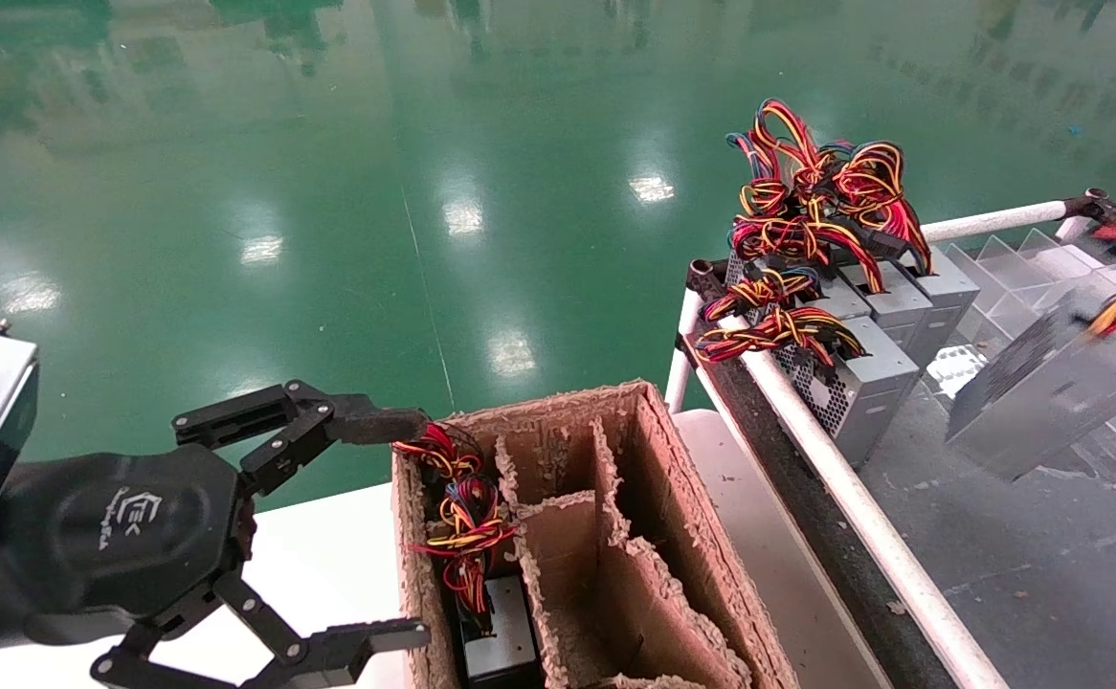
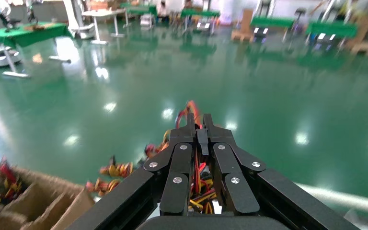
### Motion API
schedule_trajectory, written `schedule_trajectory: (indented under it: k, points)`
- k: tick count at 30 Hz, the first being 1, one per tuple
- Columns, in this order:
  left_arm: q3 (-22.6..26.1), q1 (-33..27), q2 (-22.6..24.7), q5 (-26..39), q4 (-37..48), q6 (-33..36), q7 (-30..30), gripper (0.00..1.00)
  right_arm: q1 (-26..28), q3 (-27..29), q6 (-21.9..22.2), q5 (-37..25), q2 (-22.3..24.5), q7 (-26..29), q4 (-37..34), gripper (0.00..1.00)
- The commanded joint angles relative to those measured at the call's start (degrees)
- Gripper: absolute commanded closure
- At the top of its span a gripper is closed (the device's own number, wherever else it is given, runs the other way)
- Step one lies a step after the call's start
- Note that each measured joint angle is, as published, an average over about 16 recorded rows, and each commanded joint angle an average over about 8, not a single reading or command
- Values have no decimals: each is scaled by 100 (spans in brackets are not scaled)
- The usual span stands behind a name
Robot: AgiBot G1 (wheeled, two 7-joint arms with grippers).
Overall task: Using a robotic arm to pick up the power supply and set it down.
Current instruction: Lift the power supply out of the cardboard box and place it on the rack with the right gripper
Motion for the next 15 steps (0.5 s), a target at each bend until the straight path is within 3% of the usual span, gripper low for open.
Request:
schedule_trajectory:
  k: [1,15]
  points:
    - [0,0,0,0,0,0,0,0,-133,-40,-7,-6,-38,-31,-51,100]
    - [4,-1,-2,-3,0,-2,2,0,-628,-129,213,45,-689,-371,-221,100]
